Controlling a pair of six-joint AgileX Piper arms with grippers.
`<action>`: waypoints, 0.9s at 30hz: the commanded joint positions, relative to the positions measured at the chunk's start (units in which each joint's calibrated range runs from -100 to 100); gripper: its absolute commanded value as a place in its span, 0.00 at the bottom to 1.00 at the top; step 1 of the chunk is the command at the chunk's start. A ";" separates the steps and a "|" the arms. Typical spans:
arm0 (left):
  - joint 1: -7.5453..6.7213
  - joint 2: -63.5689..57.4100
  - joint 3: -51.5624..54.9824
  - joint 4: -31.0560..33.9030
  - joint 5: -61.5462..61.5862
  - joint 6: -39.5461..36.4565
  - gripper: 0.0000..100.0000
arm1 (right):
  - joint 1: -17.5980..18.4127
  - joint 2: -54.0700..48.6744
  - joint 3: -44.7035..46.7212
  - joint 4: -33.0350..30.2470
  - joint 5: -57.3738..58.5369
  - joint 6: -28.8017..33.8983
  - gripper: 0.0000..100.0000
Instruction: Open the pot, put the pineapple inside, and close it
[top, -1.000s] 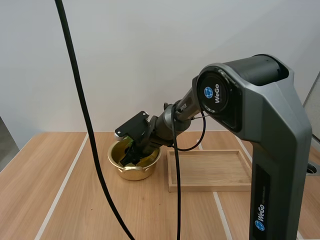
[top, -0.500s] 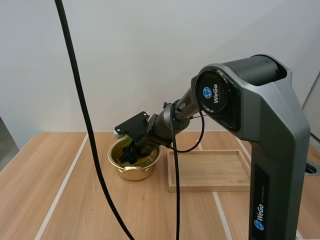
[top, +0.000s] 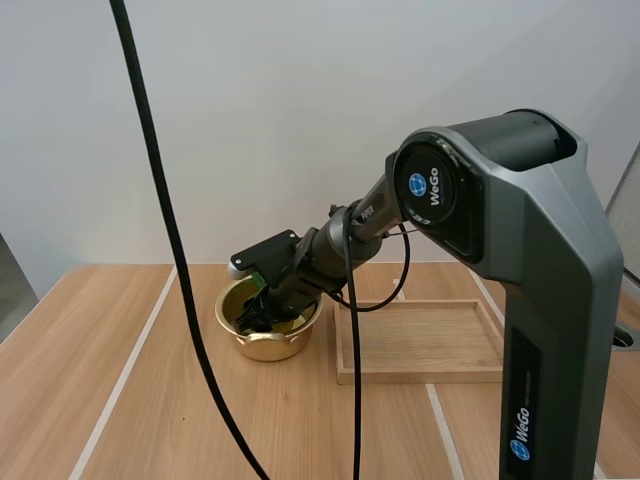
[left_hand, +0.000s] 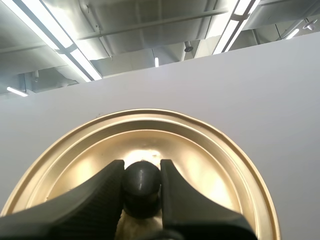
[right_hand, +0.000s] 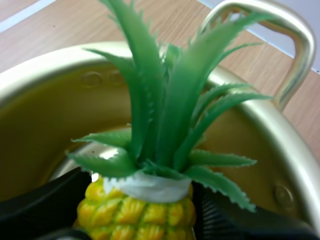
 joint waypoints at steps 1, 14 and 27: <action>-0.10 -0.29 -0.41 -0.97 -1.91 -0.64 0.00 | -0.19 1.27 1.39 -1.76 4.07 -1.00 0.84; -0.10 -0.29 -0.41 -0.97 -1.91 -0.64 0.00 | -0.19 -3.56 -3.83 -1.59 12.44 -0.86 1.00; -0.10 -0.29 -0.41 -0.97 -1.91 -0.64 0.00 | -0.19 -14.72 -10.42 -0.16 21.48 -0.66 1.00</action>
